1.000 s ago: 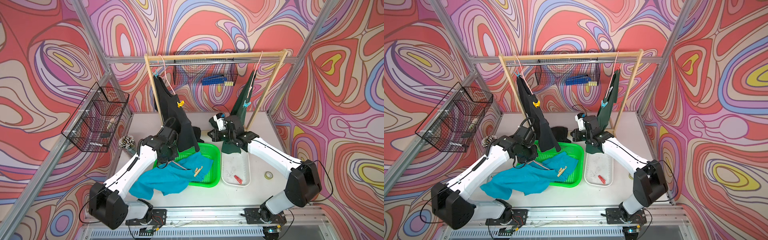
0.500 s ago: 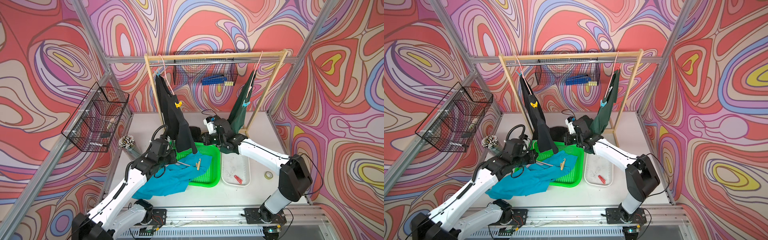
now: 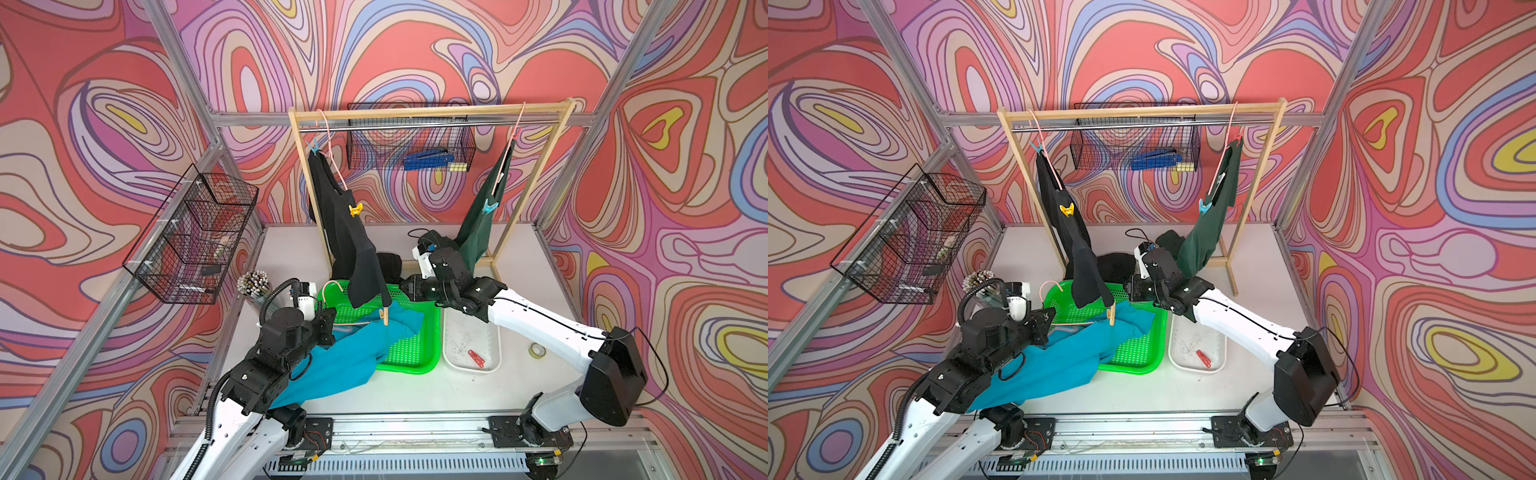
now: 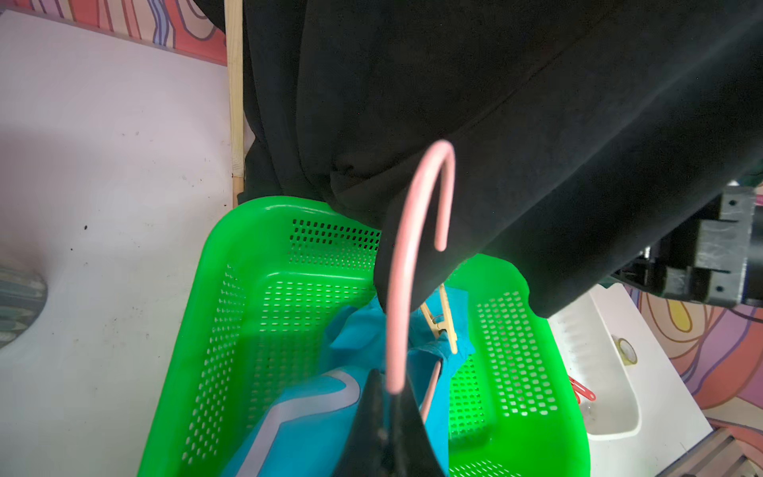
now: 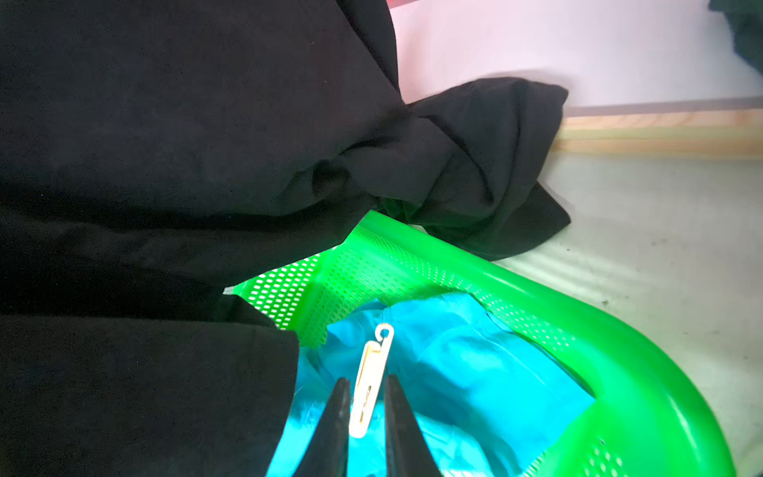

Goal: Remove the clothespins securing t-shirts to the hanger
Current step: Pick up the hanger from the basket, then remove the clothespin from the hanger.

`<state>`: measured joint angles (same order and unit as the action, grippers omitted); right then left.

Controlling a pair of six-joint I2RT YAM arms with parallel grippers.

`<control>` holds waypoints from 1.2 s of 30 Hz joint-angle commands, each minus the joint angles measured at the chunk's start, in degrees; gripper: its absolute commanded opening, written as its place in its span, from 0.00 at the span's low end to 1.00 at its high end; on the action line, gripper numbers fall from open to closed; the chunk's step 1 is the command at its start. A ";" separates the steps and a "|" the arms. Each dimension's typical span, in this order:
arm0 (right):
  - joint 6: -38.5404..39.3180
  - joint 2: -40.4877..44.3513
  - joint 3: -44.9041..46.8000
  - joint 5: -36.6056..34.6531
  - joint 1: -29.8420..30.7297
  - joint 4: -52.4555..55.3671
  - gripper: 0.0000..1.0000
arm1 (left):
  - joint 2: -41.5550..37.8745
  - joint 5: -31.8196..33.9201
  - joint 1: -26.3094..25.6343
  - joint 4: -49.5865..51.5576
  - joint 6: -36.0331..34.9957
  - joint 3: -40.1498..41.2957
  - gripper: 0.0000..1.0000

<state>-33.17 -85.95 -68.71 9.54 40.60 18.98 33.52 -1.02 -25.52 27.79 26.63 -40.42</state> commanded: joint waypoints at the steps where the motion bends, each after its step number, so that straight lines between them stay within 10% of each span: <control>1: 0.13 0.74 -0.51 -1.73 0.27 3.79 0.23 | 1.54 -3.16 -0.04 1.20 -4.84 -3.42 0.00; 22: 5.94 11.50 -2.07 -7.20 0.18 16.44 0.57 | 7.04 -24.30 -0.03 -12.26 -26.94 -11.30 0.00; 30: 22.42 14.64 -2.70 1.71 0.18 20.83 0.68 | 15.59 -33.56 0.00 -5.19 -39.22 -21.64 0.00; 36: 37.07 8.50 -9.31 -6.81 0.18 30.20 0.71 | 18.68 -37.28 0.03 1.80 -44.46 -26.69 0.00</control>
<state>-6.35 -75.20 -75.16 6.26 40.60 43.42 52.07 -33.98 -25.52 25.89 -12.45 -64.93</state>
